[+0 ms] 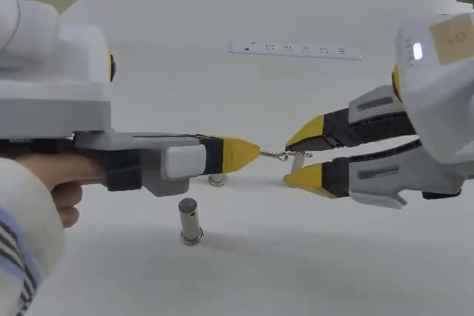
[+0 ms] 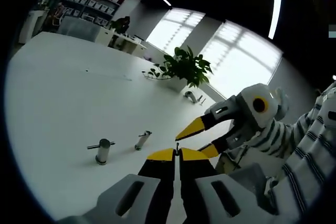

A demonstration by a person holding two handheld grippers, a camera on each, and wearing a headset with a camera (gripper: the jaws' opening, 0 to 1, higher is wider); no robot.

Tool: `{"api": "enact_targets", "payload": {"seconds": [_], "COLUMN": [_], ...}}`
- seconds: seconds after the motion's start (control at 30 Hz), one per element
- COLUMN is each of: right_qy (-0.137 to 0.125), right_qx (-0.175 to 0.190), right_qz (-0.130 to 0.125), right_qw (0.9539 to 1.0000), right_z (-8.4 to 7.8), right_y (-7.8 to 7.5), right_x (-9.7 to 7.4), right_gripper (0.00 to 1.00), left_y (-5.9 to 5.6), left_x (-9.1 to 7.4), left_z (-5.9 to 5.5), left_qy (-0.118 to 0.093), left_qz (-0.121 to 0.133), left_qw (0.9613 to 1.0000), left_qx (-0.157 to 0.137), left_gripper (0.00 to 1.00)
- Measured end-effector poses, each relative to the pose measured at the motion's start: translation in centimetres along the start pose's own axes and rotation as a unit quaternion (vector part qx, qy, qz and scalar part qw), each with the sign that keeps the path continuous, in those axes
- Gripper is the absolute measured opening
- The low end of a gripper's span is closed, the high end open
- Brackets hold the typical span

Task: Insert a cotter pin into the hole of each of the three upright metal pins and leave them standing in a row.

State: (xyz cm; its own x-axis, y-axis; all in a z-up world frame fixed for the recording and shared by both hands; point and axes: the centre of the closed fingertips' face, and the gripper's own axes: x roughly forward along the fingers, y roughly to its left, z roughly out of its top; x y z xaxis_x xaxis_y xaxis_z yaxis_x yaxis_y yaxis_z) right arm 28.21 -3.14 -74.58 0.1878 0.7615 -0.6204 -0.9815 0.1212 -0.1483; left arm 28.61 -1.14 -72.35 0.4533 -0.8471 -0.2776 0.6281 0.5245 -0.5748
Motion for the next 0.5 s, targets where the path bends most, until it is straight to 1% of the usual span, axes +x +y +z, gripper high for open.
{"api": "enact_targets", "payload": {"seconds": [0.03, 0.07, 0.1, 0.17, 0.2, 0.23, 0.27, 0.3, 0.33, 0.4, 0.43, 0.47, 0.5], "right_qy": [-0.008, -0.015, -0.017, -0.020, -0.027, -0.032, -0.037, -0.045, -0.046, -0.049, -0.050, -0.049, -0.046], "right_qx": [0.026, 0.038, 0.042, 0.061, 0.081, 0.092, 0.099, 0.109, 0.110, 0.107, 0.106, 0.108, 0.114], "right_qz": [0.013, 0.021, 0.033, 0.052, 0.066, 0.073, 0.081, 0.092, 0.096, 0.099, 0.106, 0.107, 0.113], "right_qw": [0.9996, 0.9989, 0.9984, 0.9966, 0.9942, 0.9925, 0.9910, 0.9888, 0.9883, 0.9882, 0.9875, 0.9872, 0.9859], "right_z": [-0.1, -0.1, -0.4, -0.7, -0.6, -0.6, -0.5, -0.3, -0.3, -0.2, -0.2, -0.2, -0.2], "right_y": [0.3, 0.3, 0.5, 1.2, 1.6, 1.8, 2.0, 2.4, 2.5, 2.7, 3.0, 3.0, 3.3], "right_x": [0.0, 0.0, -0.1, -0.2, -0.2, -0.3, -0.3, -0.4, -0.5, -0.5, -0.5, -0.5, -0.6], "right_gripper": [0.25, 0.28, 0.30, 0.30, 0.30, 0.30, 0.30, 0.30, 0.29, 0.28, 0.27, 0.25, 0.22], "left_y": [-0.3, -0.4, -0.5, -1.1, -1.5, -1.8, -2.2, -2.5, -2.8, -3.2, -3.3, -3.4, -3.7], "left_x": [-0.1, -0.2, -0.3, -0.4, -0.4, -0.5, -0.5, -0.5, -0.6, -0.7, -0.7, -0.7, -0.7], "left_z": [-0.1, -0.2, -0.4, -0.7, -0.8, -0.8, -1.0, -1.1, -1.2, -1.5, -1.6, -1.6, -1.6], "left_qy": [0.004, 0.007, 0.012, 0.016, 0.015, 0.016, 0.020, 0.019, 0.021, 0.025, 0.027, 0.026, 0.023], "left_qz": [-0.008, -0.008, -0.011, -0.024, -0.034, -0.042, -0.052, -0.056, -0.064, -0.070, -0.072, -0.075, -0.085], "left_qw": [0.9999, 0.9995, 0.9990, 0.9986, 0.9978, 0.9969, 0.9946, 0.9934, 0.9923, 0.9910, 0.9902, 0.9899, 0.9895], "left_qx": [0.010, 0.029, 0.042, 0.045, 0.055, 0.065, 0.087, 0.098, 0.104, 0.112, 0.116, 0.117, 0.115], "left_gripper": [0.00, 0.00, 0.00, 0.00, 0.00, 0.00, 0.00, 0.00, 0.00, 0.00, 0.00, 0.00, 0.00]}}
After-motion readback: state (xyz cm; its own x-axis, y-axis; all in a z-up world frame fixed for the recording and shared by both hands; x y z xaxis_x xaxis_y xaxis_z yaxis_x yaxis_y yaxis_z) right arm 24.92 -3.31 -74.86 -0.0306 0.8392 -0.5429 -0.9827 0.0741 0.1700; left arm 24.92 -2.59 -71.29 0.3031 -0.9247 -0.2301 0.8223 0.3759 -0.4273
